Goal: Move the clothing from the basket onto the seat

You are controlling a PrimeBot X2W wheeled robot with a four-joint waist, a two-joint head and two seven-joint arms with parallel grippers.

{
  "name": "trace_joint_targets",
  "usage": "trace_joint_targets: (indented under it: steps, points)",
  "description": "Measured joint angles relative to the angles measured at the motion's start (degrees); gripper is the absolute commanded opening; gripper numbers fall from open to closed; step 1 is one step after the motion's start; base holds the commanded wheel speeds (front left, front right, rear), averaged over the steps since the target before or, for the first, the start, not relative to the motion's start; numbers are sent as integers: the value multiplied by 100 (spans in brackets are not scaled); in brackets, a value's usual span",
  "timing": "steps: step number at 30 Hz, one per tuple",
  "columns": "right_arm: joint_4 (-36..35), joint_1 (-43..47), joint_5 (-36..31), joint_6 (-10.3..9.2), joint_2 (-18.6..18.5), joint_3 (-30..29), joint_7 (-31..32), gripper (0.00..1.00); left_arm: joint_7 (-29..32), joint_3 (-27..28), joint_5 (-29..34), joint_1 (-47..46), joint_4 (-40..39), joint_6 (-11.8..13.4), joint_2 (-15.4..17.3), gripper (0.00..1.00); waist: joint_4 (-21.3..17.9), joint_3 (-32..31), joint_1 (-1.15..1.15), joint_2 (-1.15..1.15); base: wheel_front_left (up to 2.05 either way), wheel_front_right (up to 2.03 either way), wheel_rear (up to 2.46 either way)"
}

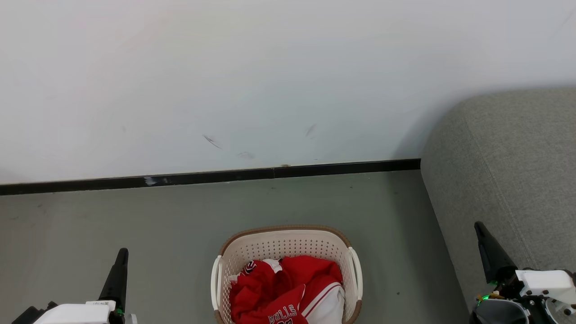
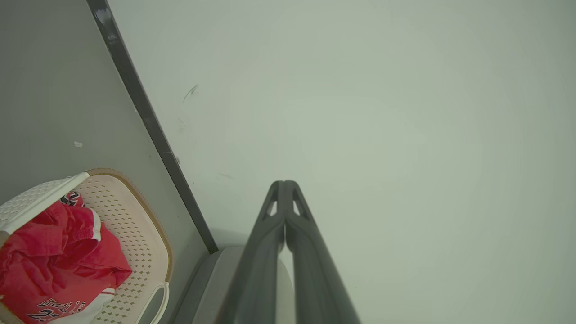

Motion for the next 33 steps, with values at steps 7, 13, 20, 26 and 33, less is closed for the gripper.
trace_joint_targets:
  steps: [7,13,20,26,33]
  points:
    - [0,0,0,0,1,-1,0,0,0,5,0,0,0,0,-1,0,0,0,0,0,0,0,0]
    - [0,0,0,0,2,-2,7,0,15,7,0,0,0,0,-2,0,0,0,0,0,0,0,0]
    - [0,0,0,0,3,-3,8,0,15,8,0,0,0,0,-2,0,0,0,0,0,0,0,0]
    - [0,0,0,0,3,-4,8,0,15,9,1,0,0,0,-3,0,0,0,0,0,0,0,0]
    - [0,0,-1,0,4,-4,8,0,15,10,1,0,0,0,-3,0,0,0,0,0,0,0,0]
